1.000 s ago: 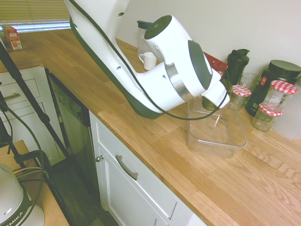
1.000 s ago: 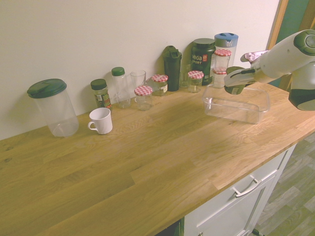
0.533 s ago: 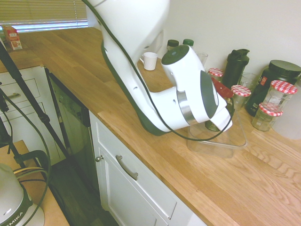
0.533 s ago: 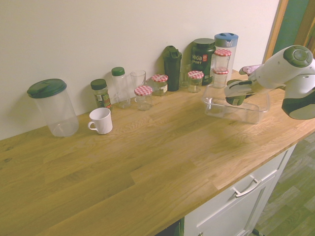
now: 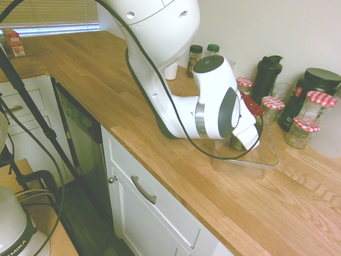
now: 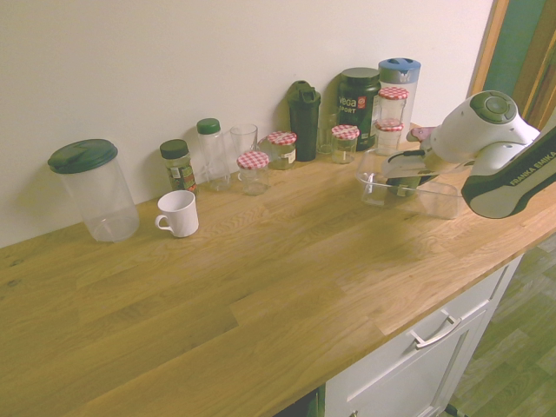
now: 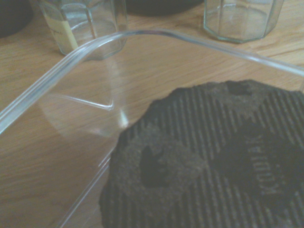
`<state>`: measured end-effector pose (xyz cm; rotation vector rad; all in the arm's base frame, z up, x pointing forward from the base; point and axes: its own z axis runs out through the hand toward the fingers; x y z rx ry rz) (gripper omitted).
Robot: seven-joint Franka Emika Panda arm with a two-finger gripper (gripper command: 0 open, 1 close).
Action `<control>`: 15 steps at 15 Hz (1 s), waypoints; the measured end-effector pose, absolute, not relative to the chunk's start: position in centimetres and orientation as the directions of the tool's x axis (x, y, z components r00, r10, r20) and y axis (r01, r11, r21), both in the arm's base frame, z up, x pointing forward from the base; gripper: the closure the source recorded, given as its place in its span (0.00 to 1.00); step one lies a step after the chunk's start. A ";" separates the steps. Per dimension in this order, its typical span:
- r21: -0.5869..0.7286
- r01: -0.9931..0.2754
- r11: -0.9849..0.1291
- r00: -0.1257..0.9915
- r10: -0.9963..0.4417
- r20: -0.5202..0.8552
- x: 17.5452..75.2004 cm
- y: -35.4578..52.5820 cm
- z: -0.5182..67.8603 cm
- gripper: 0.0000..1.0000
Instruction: Put the cereal into the container
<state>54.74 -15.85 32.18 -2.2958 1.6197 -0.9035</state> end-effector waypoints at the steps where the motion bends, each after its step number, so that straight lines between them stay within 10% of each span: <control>1: -0.471 -0.797 -0.379 0.223 -0.909 0.353 55.2 -15.9 32.8 0.00; 15: -0.403 -0.864 -0.301 0.264 -0.954 0.145 55.9 -17.5 43.6 0.00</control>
